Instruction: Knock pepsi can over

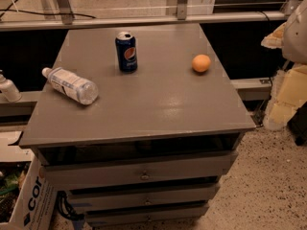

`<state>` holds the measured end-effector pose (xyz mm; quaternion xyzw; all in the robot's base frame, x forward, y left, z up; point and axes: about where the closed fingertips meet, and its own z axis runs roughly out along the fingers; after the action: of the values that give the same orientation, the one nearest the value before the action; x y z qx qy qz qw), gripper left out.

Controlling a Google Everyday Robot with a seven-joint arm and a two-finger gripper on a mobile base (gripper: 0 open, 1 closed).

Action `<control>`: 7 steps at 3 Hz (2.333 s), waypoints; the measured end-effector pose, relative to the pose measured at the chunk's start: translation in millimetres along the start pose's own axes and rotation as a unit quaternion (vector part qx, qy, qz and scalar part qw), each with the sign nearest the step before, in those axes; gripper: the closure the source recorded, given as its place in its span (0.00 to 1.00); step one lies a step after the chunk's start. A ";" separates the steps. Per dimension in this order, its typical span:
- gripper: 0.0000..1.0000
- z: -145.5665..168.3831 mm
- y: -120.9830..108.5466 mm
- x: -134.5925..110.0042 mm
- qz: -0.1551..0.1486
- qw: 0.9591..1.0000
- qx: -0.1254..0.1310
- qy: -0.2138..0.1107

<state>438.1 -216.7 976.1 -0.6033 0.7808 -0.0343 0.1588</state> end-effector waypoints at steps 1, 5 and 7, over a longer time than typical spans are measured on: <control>0.00 0.0 0.0 0.0 0.000 1.000 0.000 0.000; 0.00 100.4 -63.7 -112.5 -0.052 0.983 0.004 -0.178; 0.00 128.5 -90.3 -150.5 -0.052 0.976 0.000 -0.209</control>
Offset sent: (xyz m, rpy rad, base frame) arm 0.0139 0.0188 -0.0179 0.1387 0.0025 0.0759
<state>592.8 -79.8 907.6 -0.6369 0.6977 0.0844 0.3169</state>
